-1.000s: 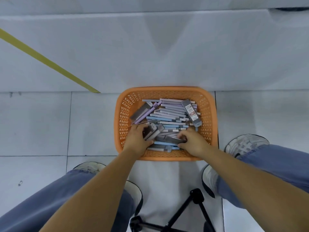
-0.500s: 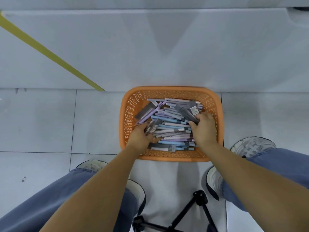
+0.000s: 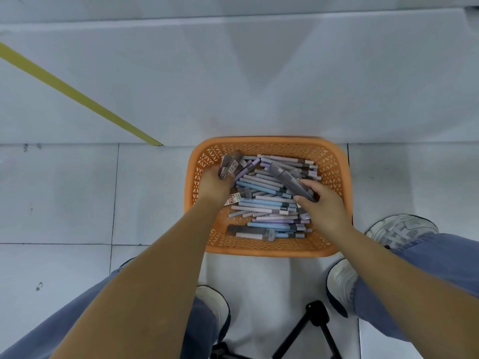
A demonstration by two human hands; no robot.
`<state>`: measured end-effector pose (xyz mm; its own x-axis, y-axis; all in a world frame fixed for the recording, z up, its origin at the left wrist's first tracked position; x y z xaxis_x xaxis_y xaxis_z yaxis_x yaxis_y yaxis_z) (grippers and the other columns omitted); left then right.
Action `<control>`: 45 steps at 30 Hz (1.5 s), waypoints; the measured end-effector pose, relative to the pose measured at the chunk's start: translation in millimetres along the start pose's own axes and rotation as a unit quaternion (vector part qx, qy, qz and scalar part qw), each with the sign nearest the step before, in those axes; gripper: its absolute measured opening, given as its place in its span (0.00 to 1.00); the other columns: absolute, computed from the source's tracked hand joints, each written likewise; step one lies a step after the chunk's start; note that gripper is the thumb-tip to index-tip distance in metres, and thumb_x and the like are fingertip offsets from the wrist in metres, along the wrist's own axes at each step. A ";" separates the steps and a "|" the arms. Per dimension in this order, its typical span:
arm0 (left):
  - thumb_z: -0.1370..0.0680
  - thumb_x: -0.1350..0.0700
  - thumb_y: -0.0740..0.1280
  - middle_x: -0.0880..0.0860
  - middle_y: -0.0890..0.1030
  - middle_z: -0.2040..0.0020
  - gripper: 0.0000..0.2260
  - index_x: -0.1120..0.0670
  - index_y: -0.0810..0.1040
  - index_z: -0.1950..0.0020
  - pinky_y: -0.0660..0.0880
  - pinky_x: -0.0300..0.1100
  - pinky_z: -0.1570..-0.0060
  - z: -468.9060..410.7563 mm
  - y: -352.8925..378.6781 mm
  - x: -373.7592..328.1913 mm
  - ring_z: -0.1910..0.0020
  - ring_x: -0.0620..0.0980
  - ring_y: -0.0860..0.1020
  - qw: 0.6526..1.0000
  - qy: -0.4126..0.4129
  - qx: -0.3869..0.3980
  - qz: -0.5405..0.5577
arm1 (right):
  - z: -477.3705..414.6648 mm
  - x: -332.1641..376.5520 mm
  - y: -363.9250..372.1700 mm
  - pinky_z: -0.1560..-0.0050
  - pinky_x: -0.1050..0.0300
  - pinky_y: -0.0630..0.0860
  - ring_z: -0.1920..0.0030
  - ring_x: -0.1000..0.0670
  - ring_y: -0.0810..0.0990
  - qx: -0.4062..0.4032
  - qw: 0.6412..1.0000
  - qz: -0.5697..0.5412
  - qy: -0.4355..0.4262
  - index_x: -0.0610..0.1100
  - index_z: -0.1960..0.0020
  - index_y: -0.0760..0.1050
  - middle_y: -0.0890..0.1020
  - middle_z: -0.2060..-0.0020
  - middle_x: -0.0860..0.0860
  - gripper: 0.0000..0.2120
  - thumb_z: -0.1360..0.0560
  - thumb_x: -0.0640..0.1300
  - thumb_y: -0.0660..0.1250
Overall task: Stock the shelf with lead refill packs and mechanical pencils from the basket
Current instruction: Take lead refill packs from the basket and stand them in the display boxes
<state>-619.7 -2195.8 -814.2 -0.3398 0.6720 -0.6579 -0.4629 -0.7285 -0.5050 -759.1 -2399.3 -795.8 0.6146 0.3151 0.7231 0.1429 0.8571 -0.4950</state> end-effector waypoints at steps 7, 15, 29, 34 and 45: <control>0.22 0.60 0.71 0.55 0.81 0.42 0.19 0.54 0.74 0.32 0.80 0.51 0.48 -7.9 4.6 -6.0 0.47 0.56 0.80 0.997 -0.023 0.046 -0.061 | 2.0 -4.1 1.7 0.56 0.79 0.70 0.49 0.63 0.75 0.061 0.994 -0.084 0.046 0.47 0.31 0.73 0.77 0.43 0.57 0.22 0.23 0.39 0.69; 0.23 0.60 0.73 0.54 0.83 0.47 0.15 0.53 0.76 0.38 0.78 0.48 0.48 -8.0 3.7 4.0 0.51 0.54 0.81 0.989 -0.054 0.119 -0.065 | -1.4 -16.7 6.9 0.56 0.82 0.68 0.39 0.59 0.69 0.109 0.987 -0.102 0.068 0.52 0.28 0.69 0.71 0.38 0.59 0.25 0.23 0.38 0.68; 0.24 0.61 0.74 0.49 0.88 0.53 0.09 0.47 0.84 0.50 0.79 0.34 0.59 54.7 -40.4 -56.1 0.55 0.45 0.85 0.975 0.053 0.139 0.165 | 8.9 58.8 -47.1 0.48 0.54 0.80 0.46 0.55 0.80 0.162 0.984 -0.064 -0.037 0.64 0.45 0.75 0.79 0.46 0.59 0.21 0.27 0.40 0.73; 0.22 0.59 0.72 0.47 0.87 0.52 0.10 0.43 0.81 0.48 0.78 0.38 0.68 88.8 -76.8 -101.8 0.57 0.45 0.84 0.963 0.076 0.173 0.192 | 29.9 116.8 -110.8 0.66 0.58 0.79 0.56 0.54 0.83 0.226 0.970 -0.038 -0.081 0.61 0.47 0.80 0.81 0.47 0.49 0.21 0.28 0.36 0.72; 0.25 0.47 0.72 0.53 0.82 0.36 0.23 0.41 0.72 0.31 0.79 0.57 0.43 191.8 -132.3 -198.5 0.40 0.58 0.82 0.914 0.144 0.334 0.182 | 107.9 261.4 -179.5 0.63 0.55 0.76 0.59 0.50 0.79 0.277 0.939 0.092 -0.182 0.48 0.42 0.75 0.82 0.54 0.44 0.19 0.29 0.32 0.73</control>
<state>-648.1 -2207.3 -509.6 -0.3853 0.2682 -0.8830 -0.7914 -0.5882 0.1666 -707.8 -2426.8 -465.9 0.2686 0.5105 0.8169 -0.4270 0.8232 -0.3741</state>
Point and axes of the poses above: each hand's wrist, its own z-axis away from the middle knuckle, its own y-axis out of the palm, x = y × z, the point moved 1 cm from there along -z, towards the middle knuckle
